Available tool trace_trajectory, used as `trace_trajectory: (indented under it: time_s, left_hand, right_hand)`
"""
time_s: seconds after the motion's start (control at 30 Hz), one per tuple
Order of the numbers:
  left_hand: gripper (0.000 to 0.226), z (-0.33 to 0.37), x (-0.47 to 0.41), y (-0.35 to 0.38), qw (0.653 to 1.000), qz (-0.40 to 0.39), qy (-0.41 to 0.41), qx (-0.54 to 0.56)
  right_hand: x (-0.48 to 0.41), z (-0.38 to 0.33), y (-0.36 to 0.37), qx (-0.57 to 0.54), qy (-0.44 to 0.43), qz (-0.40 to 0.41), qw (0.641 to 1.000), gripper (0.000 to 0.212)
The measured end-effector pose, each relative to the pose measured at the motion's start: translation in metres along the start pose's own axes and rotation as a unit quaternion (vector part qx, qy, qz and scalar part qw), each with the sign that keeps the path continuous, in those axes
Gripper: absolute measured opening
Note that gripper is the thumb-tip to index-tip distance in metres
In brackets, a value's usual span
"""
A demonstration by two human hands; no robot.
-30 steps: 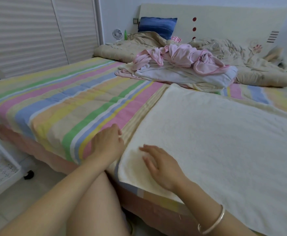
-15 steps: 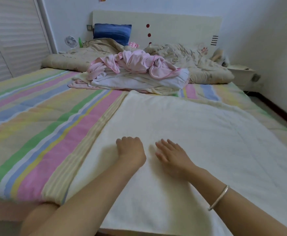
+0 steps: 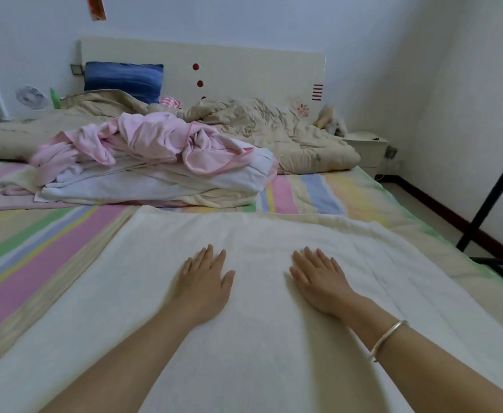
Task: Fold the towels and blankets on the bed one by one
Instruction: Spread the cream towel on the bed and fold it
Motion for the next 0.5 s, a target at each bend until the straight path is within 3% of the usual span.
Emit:
trace_trajectory:
  time_s: [0.13, 0.23, 0.33, 0.4, 0.5]
  left_hand:
    - [0.065, -0.022, -0.071, 0.009, 1.0, -0.019, -0.006, -0.022]
    - [0.067, -0.043, -0.109, 0.014, 0.999, -0.019, -0.029, -0.037]
    - [0.067, -0.053, -0.128, 0.028, 0.995, 0.003, -0.04, -0.096]
    - [0.067, -0.052, -0.128, 0.036, 0.991, 0.013, -0.046, -0.121]
    - [0.066, -0.05, -0.125, 0.037, 0.993, 0.014, -0.041, -0.106]
  right_hand:
    - [-0.089, 0.032, -0.01, 0.01, 0.04, 0.019, 0.999, 0.055]
    - [-0.131, 0.05, -0.03, 0.006, 0.048, 0.118, 0.992, 0.046]
    - [-0.157, 0.063, -0.045, 0.053, 0.065, 0.196, 0.977, 0.065]
    - [-0.17, 0.067, -0.045, 0.088, 0.071, 0.195, 0.974, 0.073]
    - [-0.185, 0.065, -0.034, 0.126, 0.053, 0.11, 0.985, 0.07]
Point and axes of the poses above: each hand's wrist, its own x-axis away from the middle knuckle, its own y-axis out of the palm, z = x × y, the point moved 6 cm from there along -x, towards the middle knuckle, and after that the axes turned 14 degrees about y, right-handed, at the moved point
